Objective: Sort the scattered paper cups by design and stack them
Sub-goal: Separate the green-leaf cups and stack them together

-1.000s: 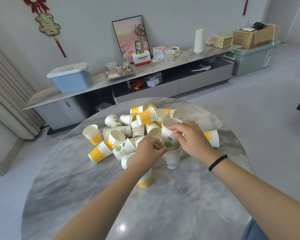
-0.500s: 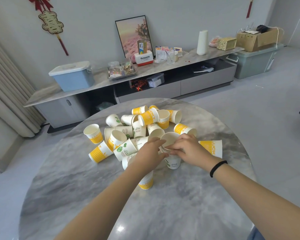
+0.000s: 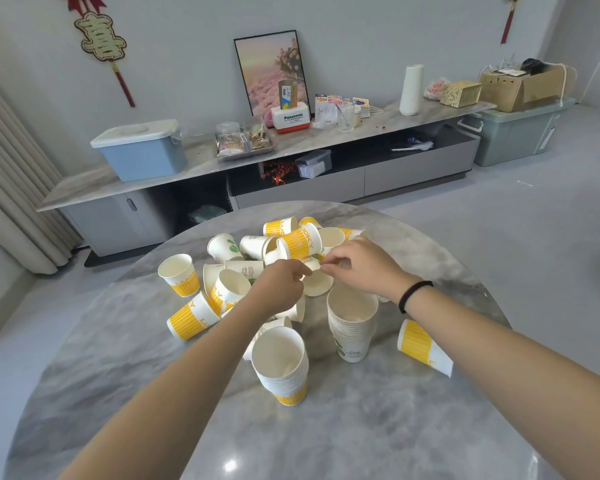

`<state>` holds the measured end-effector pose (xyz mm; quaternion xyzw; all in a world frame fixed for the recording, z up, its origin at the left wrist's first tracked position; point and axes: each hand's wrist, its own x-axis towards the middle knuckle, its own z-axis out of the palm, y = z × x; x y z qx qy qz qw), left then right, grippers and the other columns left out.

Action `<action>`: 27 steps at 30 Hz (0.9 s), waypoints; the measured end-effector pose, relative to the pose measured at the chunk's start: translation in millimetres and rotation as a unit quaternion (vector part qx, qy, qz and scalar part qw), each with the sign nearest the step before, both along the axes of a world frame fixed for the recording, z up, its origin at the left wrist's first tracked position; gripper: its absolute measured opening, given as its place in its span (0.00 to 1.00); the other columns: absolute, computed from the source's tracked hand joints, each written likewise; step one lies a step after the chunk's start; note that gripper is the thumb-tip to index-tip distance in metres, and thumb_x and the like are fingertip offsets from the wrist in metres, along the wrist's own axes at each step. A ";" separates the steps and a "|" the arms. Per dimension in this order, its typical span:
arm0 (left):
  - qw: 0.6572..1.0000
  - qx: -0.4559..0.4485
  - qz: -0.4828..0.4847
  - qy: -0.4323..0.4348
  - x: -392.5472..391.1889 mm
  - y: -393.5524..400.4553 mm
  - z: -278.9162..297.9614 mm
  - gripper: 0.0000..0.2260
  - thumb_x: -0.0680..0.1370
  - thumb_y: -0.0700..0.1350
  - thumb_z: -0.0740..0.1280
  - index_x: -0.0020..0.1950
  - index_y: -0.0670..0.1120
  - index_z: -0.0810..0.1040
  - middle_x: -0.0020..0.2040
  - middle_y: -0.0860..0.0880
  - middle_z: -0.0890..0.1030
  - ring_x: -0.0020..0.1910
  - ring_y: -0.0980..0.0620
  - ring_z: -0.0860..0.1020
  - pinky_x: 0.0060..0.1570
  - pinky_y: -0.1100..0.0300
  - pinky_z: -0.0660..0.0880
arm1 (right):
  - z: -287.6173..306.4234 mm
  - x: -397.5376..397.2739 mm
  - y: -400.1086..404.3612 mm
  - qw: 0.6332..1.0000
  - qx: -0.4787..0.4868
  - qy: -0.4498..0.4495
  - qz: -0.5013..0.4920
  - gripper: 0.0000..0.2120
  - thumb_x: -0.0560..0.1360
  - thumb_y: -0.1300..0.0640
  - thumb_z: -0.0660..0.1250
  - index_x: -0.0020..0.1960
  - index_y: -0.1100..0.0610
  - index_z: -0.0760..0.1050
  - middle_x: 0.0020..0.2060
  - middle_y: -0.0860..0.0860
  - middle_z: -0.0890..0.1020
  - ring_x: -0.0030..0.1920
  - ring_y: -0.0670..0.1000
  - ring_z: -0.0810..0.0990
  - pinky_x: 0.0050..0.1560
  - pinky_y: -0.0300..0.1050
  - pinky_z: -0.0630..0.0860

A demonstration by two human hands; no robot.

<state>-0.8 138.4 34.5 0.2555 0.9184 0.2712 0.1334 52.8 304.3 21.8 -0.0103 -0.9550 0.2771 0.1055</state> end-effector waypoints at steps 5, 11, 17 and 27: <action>0.998 -0.056 -0.015 0.018 -24.7 5.5 -22.5 0.15 0.76 0.39 0.59 0.58 0.48 0.80 0.59 0.46 0.80 0.57 0.48 0.78 0.50 0.63 0.70 | -9.9 -35.5 5.3 0.994 -0.067 -0.091 -0.002 0.10 0.74 0.52 0.65 0.51 0.54 0.82 0.48 0.50 0.84 0.47 0.49 0.78 0.47 0.41 0.73; 0.982 -0.173 -0.005 0.074 -48.8 18.9 -42.3 0.16 0.75 0.53 0.67 0.58 0.46 0.78 0.58 0.45 0.76 0.54 0.45 0.78 0.48 0.55 0.73 | -23.1 -69.4 13.5 0.984 -0.087 -0.157 -0.011 0.12 0.72 0.55 0.70 0.55 0.57 0.81 0.51 0.50 0.81 0.49 0.46 0.75 0.46 0.35 0.68; 0.962 -0.256 0.003 0.097 -59.2 28.8 -62.7 0.20 0.73 0.53 0.67 0.61 0.44 0.72 0.59 0.43 0.73 0.58 0.43 0.75 0.48 0.55 0.72 | -40.8 -89.3 17.9 0.989 -0.012 -0.144 -0.026 0.16 0.66 0.55 0.75 0.53 0.55 0.81 0.36 0.44 0.75 0.43 0.47 0.73 0.37 0.37 0.67; 0.969 -0.209 0.024 0.127 -58.0 24.3 -44.7 0.10 0.77 0.42 0.62 0.54 0.42 0.78 0.53 0.44 0.79 0.53 0.44 0.79 0.41 0.57 0.71 | -48.9 -73.5 20.2 0.997 0.061 -0.003 -0.046 0.06 0.73 0.55 0.66 0.43 0.54 0.81 0.43 0.50 0.85 0.46 0.53 0.81 0.42 0.42 0.72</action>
